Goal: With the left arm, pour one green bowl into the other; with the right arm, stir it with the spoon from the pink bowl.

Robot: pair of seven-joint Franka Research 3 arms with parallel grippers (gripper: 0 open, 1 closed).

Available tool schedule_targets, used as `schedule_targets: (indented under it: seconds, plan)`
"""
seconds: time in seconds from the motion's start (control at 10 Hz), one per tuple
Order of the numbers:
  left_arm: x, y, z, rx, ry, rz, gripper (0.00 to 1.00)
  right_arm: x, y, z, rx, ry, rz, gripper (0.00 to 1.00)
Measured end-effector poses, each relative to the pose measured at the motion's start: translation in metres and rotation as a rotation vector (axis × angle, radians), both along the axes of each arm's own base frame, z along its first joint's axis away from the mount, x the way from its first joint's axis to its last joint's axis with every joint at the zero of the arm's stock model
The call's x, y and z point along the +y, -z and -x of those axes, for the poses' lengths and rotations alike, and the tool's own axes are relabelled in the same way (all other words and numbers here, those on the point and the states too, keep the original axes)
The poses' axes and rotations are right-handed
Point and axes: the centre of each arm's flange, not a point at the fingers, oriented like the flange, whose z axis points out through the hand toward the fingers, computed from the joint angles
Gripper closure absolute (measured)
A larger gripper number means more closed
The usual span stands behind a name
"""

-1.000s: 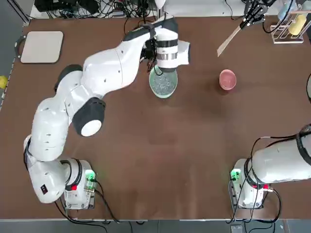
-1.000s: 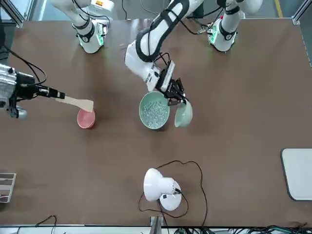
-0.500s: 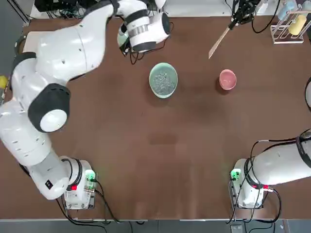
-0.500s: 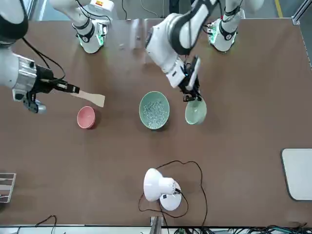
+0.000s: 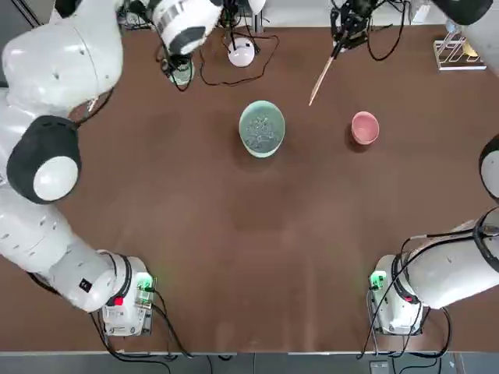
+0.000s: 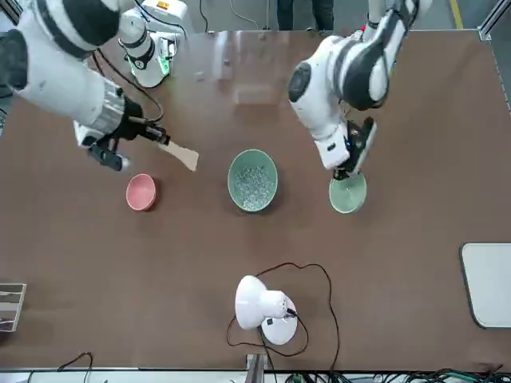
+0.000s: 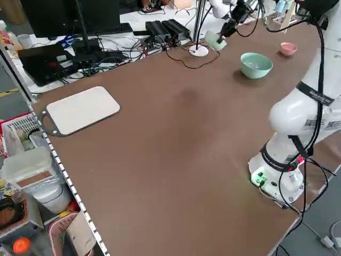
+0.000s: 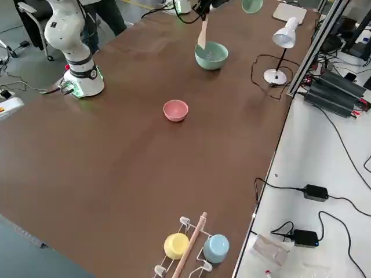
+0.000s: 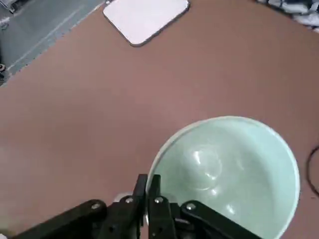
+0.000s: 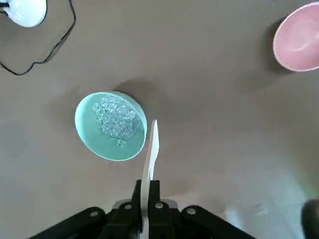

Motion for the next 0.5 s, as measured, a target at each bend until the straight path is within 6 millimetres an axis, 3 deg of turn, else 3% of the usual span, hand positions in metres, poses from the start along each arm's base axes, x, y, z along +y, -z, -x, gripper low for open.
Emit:
schedule_targets:
  seconds: [0.2, 0.5]
  plan:
    - [0.06, -0.02, -0.026, 0.103, 0.042, 0.07, 0.96, 0.042, 0.0, 0.016, -0.014, 0.006, 0.014, 0.94]
    - [0.13, -0.041, -0.047, 0.172, 0.113, 0.126, 0.96, 0.104, 0.001, 0.045, -0.065, 0.005, 0.041, 0.94]
